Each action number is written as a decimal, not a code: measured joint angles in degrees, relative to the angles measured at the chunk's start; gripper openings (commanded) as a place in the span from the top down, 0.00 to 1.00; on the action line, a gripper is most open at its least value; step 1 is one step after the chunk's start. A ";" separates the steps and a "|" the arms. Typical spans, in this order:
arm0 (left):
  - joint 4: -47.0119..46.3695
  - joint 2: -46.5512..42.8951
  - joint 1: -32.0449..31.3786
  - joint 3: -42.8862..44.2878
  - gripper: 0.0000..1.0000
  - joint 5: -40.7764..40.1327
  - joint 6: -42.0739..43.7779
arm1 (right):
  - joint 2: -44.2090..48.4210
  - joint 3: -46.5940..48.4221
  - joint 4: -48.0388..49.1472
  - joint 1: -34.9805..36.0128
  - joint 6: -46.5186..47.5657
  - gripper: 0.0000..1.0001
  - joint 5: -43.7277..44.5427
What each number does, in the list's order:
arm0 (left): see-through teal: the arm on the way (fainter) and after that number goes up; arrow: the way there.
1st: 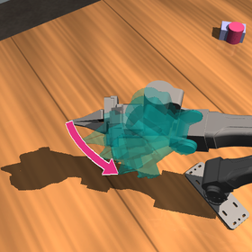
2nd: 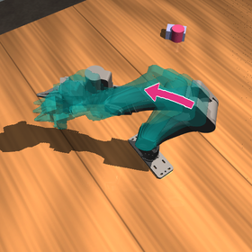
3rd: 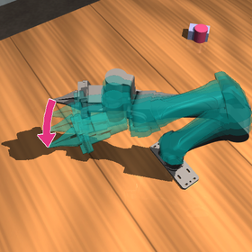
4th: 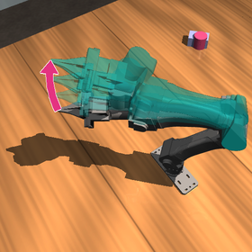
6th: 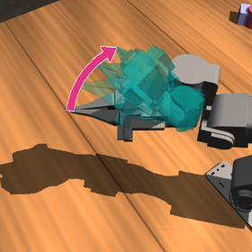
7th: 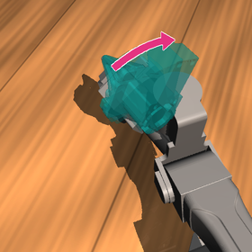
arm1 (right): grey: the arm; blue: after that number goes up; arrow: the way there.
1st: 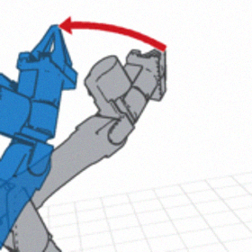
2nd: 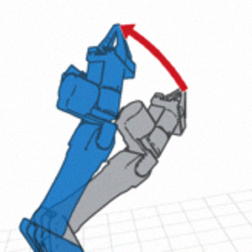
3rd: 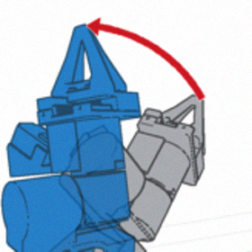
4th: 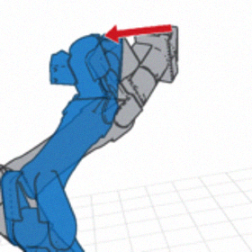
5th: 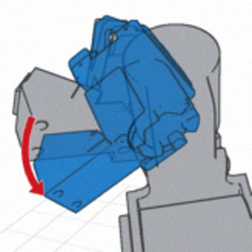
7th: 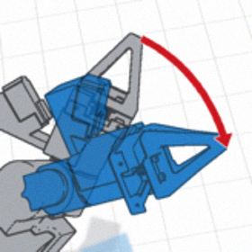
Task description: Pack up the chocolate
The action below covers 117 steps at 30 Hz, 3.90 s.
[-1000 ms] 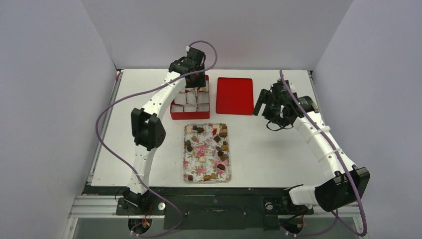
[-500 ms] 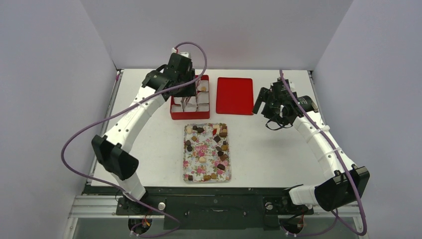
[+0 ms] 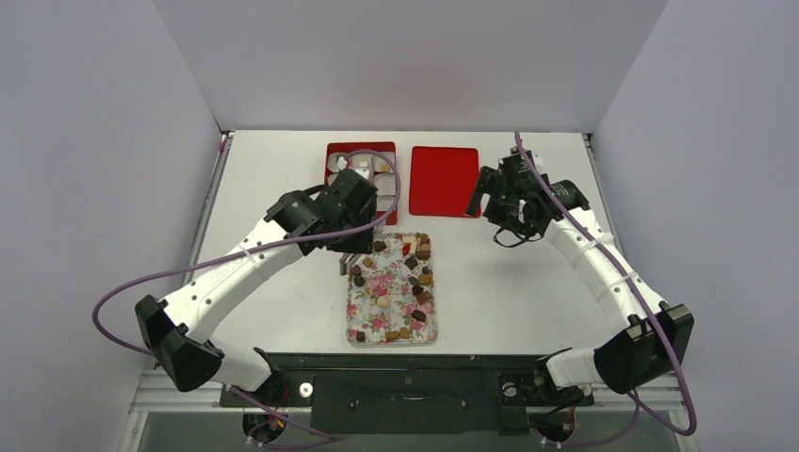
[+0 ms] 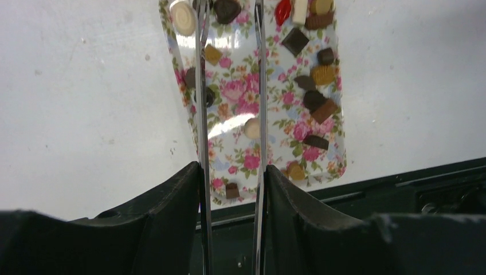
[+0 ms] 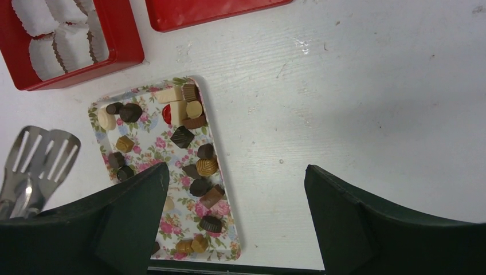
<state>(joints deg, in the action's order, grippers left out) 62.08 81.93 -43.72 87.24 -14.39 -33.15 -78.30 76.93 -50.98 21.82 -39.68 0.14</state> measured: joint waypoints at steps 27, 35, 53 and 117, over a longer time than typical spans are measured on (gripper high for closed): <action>5.31 -8.87 -9.11 -17.14 0.59 -2.29 -10.73 | -0.02 0.00 0.20 3.30 -0.76 0.16 0.55; 4.15 -6.97 -8.59 -17.14 0.59 -2.32 -10.12 | -0.02 0.00 0.17 3.34 -0.94 0.16 0.55; 1.16 -6.21 -5.90 -20.09 0.60 -1.62 -9.05 | -0.04 0.00 0.20 3.32 -1.11 0.16 0.55; -3.37 -3.04 -1.49 -22.16 0.69 1.62 -5.35 | -0.04 -0.07 0.20 1.73 -1.03 0.17 0.52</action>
<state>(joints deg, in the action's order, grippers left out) 58.72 78.89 -45.21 65.08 -12.78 -38.50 -78.35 76.86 -50.78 23.55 -40.71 0.67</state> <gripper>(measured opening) 0.317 0.835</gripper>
